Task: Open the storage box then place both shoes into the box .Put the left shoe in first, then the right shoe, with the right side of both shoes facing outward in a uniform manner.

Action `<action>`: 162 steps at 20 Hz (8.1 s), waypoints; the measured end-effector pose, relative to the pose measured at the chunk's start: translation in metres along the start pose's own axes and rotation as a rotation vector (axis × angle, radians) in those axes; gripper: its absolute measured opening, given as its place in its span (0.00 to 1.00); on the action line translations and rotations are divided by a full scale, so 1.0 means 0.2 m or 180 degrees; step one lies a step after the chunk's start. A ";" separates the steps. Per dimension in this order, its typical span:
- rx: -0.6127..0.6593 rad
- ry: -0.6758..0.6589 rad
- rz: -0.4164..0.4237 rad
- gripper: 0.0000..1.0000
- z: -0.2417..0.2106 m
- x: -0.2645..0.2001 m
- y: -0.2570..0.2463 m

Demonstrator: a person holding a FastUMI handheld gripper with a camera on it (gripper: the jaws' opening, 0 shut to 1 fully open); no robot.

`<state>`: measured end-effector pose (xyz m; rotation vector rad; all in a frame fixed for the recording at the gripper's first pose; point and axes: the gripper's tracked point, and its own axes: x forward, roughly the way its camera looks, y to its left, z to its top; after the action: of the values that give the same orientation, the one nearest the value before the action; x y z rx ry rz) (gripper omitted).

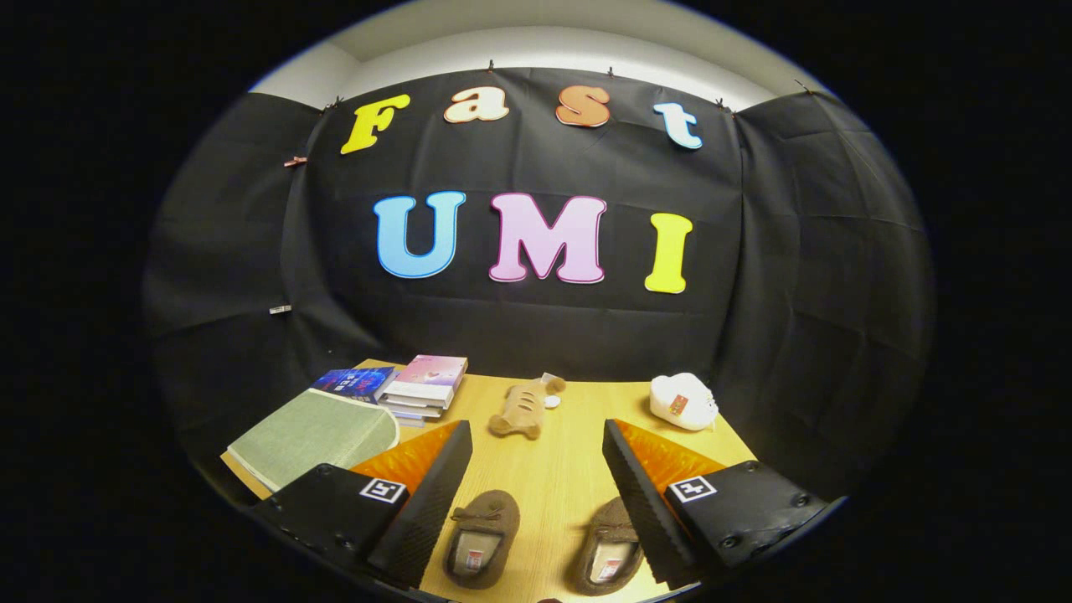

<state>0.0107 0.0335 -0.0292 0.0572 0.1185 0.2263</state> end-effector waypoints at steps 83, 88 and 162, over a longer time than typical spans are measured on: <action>0.3023 0.2763 0.3130 0.10 0.23 0.24 2.52; 0.2570 0.2837 0.3098 0.29 0.05 0.26 2.74; 0.1173 0.2080 0.0111 0.06 -0.56 0.42 0.49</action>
<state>0.0558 0.1529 -0.1427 0.3522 0.8105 0.2494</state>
